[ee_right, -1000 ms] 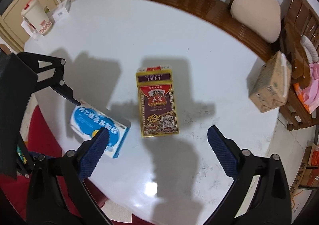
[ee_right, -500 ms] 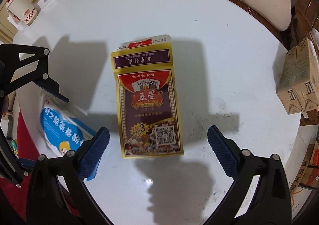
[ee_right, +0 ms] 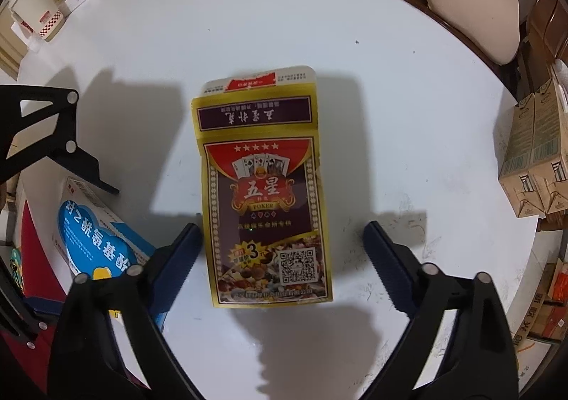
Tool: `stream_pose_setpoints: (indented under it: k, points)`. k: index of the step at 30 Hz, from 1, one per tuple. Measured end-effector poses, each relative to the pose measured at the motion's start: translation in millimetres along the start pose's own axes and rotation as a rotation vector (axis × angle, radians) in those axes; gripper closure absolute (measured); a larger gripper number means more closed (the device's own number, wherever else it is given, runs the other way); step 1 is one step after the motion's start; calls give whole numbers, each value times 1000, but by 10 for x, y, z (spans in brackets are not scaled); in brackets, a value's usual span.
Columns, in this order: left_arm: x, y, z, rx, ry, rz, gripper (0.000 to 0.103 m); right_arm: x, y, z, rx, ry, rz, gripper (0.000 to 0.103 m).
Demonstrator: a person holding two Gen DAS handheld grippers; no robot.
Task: Collect trash
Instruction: 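Grasp the blue-white medicine box with the left tool while the right tool grasps the yellow card box, then carry the medicine box and card box with both tools down to the white bag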
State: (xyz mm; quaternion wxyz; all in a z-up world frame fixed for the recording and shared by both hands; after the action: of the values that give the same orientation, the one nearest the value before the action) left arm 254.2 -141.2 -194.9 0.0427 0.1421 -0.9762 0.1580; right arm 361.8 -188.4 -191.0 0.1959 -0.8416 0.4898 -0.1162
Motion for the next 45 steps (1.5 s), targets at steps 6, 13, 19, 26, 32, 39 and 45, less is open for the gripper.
stream_pose_setpoints:
  k: [6, 13, 19, 26, 32, 39, 45]
  points:
    - [-77, -52, -39, 15, -70, -51, 36, 6, -43, -5, -9, 18, 19, 44]
    - [-79, -25, -66, 56, -119, -191, 40, 40, -17, -124, 38, 82, 63, 44]
    - [-22, 121, -176, 142, -233, -332, 41, 103, 90, -516, 131, 161, 111, 44]
    - [-10, 319, -308, 222, -346, -467, 42, 34, 352, -848, 217, 206, 150, 44]
    - [77, 420, -435, 271, -440, -505, 42, -100, 554, -1074, 258, 228, 163, 44]
    - [155, 509, -711, 360, -470, -557, 42, -306, 708, -1319, 303, 244, 166, 44]
    - [370, 624, -993, 428, -537, -565, 42, -585, 814, -1620, 357, 236, 165, 44]
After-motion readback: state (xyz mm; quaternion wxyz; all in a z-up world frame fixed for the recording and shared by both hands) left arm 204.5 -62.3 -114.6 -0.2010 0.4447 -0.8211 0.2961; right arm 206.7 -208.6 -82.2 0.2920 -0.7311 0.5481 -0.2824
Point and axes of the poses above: each gripper's, at about its wrist camera, not at the fingertips, and z roughly the way its jaws point, x to its right, y to its underside, the point moved 4 cm from there along z, roughly the way its jaws point, and after that the axes turned 12 degrees about x, right-handed, at the moved point
